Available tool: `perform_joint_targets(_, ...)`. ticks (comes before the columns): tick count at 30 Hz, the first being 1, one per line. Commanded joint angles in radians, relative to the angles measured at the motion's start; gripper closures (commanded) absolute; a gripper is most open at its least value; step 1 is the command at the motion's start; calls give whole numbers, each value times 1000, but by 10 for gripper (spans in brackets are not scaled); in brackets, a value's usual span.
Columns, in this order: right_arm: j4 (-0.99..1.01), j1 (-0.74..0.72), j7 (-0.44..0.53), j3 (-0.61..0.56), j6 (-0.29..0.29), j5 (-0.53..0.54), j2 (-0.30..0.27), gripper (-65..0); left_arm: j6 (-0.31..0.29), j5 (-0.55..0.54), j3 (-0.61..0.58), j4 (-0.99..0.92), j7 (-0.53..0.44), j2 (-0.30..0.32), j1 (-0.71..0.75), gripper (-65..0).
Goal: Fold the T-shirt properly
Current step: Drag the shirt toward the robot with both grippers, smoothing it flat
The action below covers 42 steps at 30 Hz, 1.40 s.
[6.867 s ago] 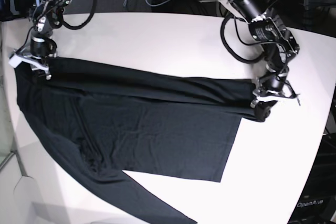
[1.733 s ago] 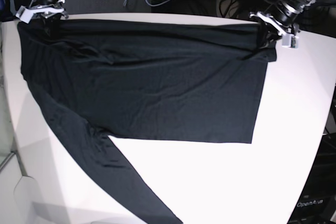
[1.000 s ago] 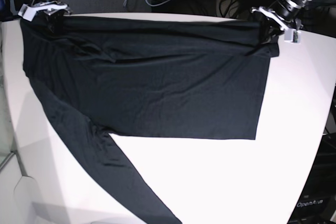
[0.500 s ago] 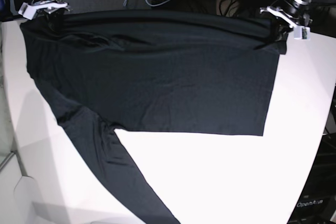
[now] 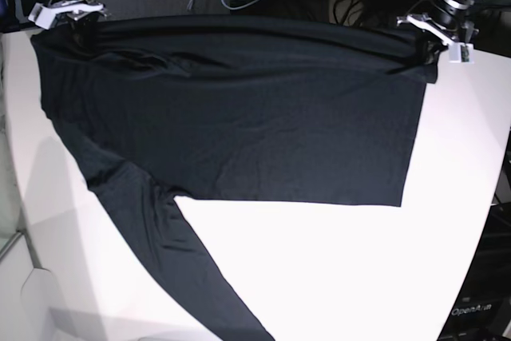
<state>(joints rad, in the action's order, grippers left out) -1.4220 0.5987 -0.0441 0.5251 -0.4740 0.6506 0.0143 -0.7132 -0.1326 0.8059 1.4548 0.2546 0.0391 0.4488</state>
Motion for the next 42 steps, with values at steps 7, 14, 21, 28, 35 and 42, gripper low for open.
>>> perform_joint_targets(7,-43,8,-61,22,34,-35,13,0,15,-46,46,40,-5,-12,11,0)
perform_joint_targets(14,-44,-13,-61,30,34,-35,13,0,15,-46,53,40,-5,-14,2,0)
perform_joint_targets(21,-46,-15,-61,37,34,-35,13,0,15,-46,54,42,-5,-14,-12,0)
perform_joint_targets(28,-47,-15,-61,119,-62,-33,39,0,15,-46,54,39,-5,-14,-14,0)
perform_joint_targets(35,-47,-33,-67,168,-125,-35,62,0,15,-46,54,36,-5,-14,-14,0)
perform_joint_targets(42,-46,-41,-64,168,-202,-35,63,0,15,-46,54,34,-5,-14,-12,0)
